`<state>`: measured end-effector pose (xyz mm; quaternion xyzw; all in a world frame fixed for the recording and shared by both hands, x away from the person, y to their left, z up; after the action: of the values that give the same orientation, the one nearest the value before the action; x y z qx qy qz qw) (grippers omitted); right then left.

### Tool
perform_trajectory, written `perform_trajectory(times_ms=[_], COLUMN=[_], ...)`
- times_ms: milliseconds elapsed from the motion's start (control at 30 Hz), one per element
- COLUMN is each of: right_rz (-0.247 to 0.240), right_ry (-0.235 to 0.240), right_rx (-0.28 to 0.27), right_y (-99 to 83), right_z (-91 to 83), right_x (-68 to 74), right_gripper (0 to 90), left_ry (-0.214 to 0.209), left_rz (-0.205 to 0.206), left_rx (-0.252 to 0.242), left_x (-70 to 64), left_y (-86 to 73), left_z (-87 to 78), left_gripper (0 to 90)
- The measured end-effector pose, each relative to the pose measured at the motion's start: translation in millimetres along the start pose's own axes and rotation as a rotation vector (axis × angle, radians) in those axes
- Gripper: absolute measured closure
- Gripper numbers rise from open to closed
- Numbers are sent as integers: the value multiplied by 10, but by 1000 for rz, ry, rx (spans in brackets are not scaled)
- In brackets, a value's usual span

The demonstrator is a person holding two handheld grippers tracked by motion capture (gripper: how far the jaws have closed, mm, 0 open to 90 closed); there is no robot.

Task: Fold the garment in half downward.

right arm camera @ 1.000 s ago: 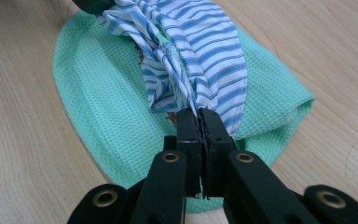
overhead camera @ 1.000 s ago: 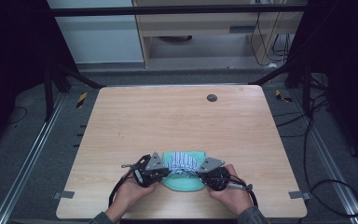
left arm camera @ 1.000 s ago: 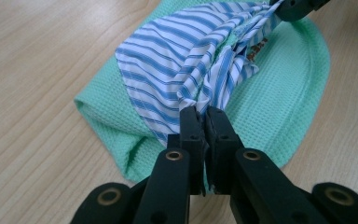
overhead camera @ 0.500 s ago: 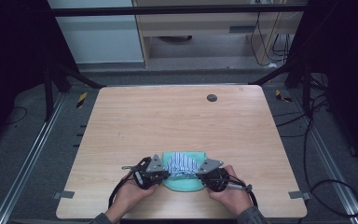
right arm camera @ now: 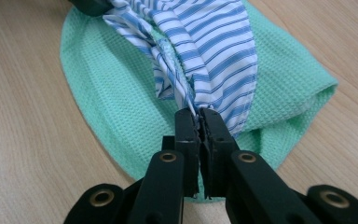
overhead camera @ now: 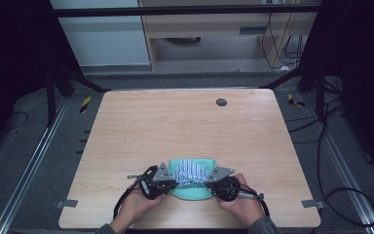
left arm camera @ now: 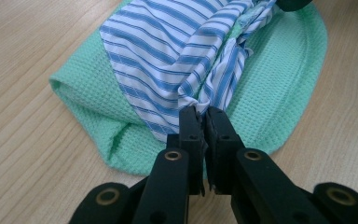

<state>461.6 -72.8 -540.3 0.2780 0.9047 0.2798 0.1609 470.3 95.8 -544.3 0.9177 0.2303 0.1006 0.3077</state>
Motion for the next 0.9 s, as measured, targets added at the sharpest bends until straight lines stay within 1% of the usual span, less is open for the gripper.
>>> perform_trajectory(times_ms=[167,267,400,500,600,700,767,833,900], right_rz=[-5,1,19,24,30,43,47,49,49], right_ry=[4,7,13,18,20,21,20,18,11], right_rx=[1,-3,-11,-12,-4,4,4,0,0], right_y=[-3,-6,-2,-2,-13,-21,-24,-25,-30], right_z=[0,-9,-38,-58,-68,-80,-87,-100,-113], right_x=[17,17,22,30,47,54,53,55,53], right_gripper=[869,844,782,704,620,526,494,440,418], left_ry=[-6,-4,1,7,3,-3,-1,-3,-8], left_rz=[-1,-12,-21,-28,-37,-39,-40,-48,-52], left_rx=[1,-14,-28,-38,-58,-65,-70,-81,-86], left_x=[-10,-15,-30,-56,-91,-113,-123,-132,-142], left_y=[-9,-6,-1,13,40,62,80,100,117], left_z=[-7,-23,-45,-64,-101,-134,-159,-185,-211], left_gripper=[862,839,724,592,541,479,445,405,363])
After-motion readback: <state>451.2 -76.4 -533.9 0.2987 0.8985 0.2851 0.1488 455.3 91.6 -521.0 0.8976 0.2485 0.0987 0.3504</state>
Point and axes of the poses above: each handheld gripper's, and its own axes: z roughly forward along the jaws, y roughly out of its top, x roughly to its left, the point moved 8 cm from there along z, roughly forward along the jaws, and after that the axes turned 5 degrees about x, right-handed, at the moved point
